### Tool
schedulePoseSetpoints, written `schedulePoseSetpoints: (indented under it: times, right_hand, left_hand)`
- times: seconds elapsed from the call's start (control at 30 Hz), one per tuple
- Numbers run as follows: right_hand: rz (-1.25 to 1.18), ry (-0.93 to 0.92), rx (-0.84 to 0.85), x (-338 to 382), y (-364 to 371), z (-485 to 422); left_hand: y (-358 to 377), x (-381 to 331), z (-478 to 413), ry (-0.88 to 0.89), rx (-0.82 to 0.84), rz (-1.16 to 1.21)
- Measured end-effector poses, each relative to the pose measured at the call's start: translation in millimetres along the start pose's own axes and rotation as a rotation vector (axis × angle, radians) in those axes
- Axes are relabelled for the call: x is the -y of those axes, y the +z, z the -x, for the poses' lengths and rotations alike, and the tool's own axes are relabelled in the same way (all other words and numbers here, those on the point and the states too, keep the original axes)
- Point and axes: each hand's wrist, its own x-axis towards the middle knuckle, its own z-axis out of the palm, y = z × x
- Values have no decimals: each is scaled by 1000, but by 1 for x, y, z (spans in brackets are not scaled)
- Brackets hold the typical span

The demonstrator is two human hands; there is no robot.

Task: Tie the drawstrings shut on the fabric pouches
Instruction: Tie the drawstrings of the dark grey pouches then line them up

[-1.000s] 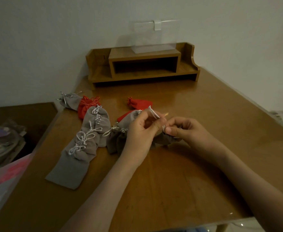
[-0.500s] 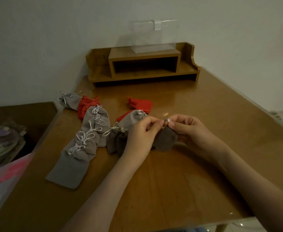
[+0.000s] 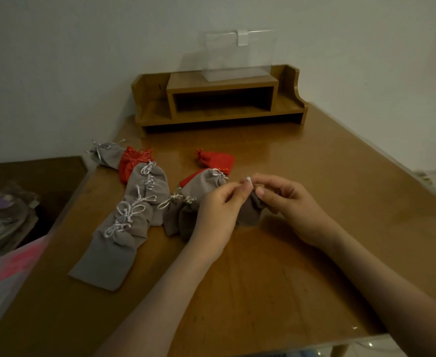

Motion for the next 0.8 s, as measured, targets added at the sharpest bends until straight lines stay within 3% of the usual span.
schedulePoseSetpoints:
  times: [0.17, 0.37, 0.6, 0.67, 0.8]
  right_hand:
    - [197, -31, 53, 3, 5, 1]
    - [189, -1, -95, 1, 5, 1]
    - [244, -93, -275, 2, 3, 1]
    - [237, -54, -250, 4, 0, 1]
    - [335, 81, -19, -1, -6, -1]
  left_hand:
    - [0, 6, -2, -52, 5, 22]
    - [2, 7, -3, 133, -56, -326]
    - [-2, 7, -5, 139, -10, -372]
    - [-1, 8, -5, 103, -15, -293]
    - [-1, 2, -4, -106, -53, 100]
